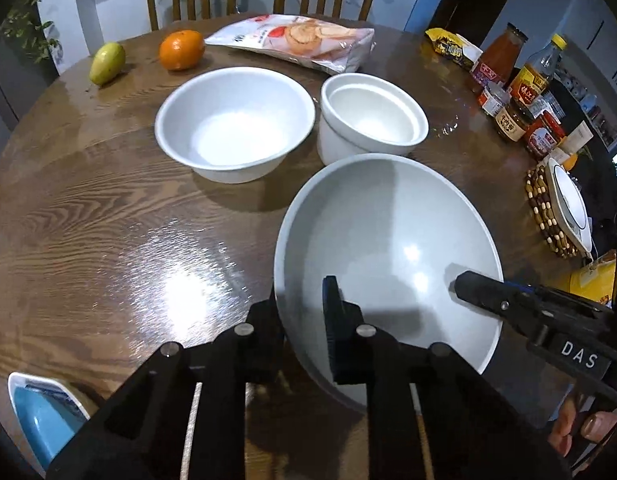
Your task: Organize plates and bowls
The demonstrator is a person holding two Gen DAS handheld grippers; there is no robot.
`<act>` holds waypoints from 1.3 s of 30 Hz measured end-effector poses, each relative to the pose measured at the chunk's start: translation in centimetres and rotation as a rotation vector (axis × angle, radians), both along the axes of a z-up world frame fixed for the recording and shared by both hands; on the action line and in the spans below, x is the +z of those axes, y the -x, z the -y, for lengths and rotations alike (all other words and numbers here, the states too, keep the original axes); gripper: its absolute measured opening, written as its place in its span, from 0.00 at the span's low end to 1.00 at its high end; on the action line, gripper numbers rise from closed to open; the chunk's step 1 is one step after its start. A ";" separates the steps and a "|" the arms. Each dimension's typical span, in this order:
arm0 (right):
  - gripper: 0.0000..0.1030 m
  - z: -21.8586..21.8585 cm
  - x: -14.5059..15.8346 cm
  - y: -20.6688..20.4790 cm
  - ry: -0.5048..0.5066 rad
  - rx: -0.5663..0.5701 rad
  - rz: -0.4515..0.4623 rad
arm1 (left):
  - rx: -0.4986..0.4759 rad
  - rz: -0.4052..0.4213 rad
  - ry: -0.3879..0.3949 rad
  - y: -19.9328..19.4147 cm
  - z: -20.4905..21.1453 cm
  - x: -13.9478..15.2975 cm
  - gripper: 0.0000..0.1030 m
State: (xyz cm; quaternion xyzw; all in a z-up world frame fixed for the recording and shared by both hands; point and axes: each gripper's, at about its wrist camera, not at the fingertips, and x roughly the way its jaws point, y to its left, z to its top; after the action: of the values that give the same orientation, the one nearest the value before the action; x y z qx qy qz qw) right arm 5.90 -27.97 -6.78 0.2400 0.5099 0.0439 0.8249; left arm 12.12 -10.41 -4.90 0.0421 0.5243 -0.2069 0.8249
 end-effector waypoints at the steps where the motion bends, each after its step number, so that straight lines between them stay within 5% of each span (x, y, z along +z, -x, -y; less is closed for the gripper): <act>1: 0.15 -0.4 0.2 0.1 0.003 0.009 0.004 | 0.005 0.012 -0.006 0.3 -0.3 0.2 0.14; 11: 0.15 -4.4 1.6 0.7 0.019 0.113 0.021 | 0.082 0.078 -0.017 2.5 -4.6 2.0 0.14; 22: 0.15 -9.3 1.1 1.0 0.017 0.232 -0.008 | 0.169 0.057 -0.062 4.5 -8.9 1.1 0.14; 39: 0.15 -12.0 0.2 1.7 0.068 0.243 -0.030 | 0.192 0.031 -0.091 4.8 -10.5 -0.6 0.15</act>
State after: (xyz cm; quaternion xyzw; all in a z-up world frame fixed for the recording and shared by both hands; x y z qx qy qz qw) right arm 4.21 -15.97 -6.61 0.1488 0.5486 0.1225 0.8136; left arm 7.29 0.05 -5.49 0.0323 0.5221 -0.1024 0.8461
